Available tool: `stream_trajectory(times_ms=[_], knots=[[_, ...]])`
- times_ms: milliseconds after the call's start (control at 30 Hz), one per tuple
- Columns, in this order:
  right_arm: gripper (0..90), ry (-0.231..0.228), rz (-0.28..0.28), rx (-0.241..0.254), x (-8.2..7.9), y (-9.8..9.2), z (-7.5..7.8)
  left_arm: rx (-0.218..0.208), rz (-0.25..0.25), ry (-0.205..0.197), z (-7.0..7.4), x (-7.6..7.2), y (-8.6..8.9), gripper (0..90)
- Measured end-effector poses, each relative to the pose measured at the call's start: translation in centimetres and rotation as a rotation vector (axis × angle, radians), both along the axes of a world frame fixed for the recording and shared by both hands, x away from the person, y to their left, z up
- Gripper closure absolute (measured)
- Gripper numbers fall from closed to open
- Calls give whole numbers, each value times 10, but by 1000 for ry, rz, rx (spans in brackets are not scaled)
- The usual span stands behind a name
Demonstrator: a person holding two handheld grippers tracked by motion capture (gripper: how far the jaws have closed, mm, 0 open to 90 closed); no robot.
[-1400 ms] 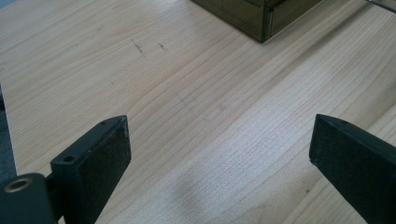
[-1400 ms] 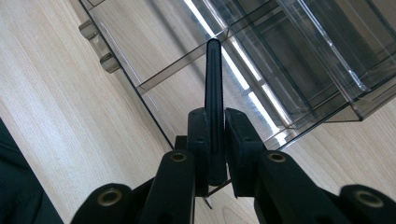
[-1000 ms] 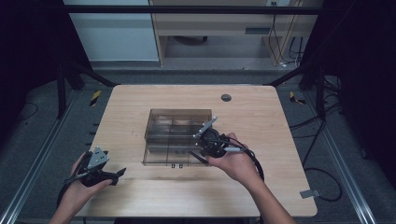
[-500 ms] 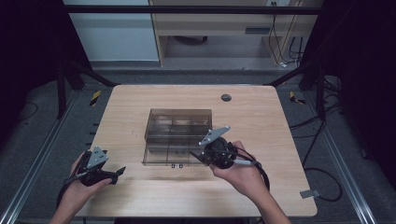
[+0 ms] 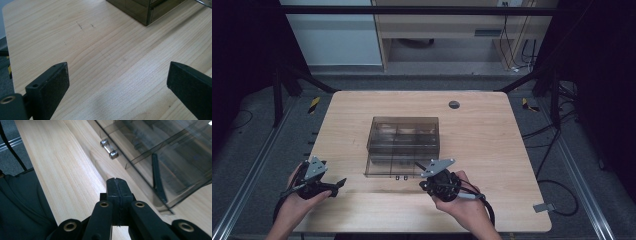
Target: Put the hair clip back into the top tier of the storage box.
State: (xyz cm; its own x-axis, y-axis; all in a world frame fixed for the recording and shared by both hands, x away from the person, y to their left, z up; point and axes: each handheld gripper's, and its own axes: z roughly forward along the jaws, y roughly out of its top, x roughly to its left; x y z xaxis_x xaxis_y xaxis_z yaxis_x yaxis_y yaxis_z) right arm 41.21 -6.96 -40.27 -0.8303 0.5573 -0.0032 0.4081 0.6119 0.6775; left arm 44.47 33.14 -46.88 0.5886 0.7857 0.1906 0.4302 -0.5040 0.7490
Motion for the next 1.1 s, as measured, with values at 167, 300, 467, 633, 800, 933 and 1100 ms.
stream_trajectory(times_ms=[167,300,467,633,800,933,1100], knots=[[900,9,-8,27,-1,3,-16,-8,1,-14,1,0,0,49],[900,15,-28,58,-2,5,-30,-33,12,-37,6,-1,1,53],[900,18,-70,134,0,6,-47,-54,41,-95,20,1,1,63],[900,15,-71,146,-3,13,-55,-62,39,-127,35,6,-5,72],[900,2,-68,139,-3,13,-56,-73,23,-158,51,13,-20,82],[900,-12,-71,131,-5,11,-57,-90,6,-164,63,17,-34,83],[900,-27,-71,124,-6,11,-58,-107,-8,-165,73,18,-48,88]])
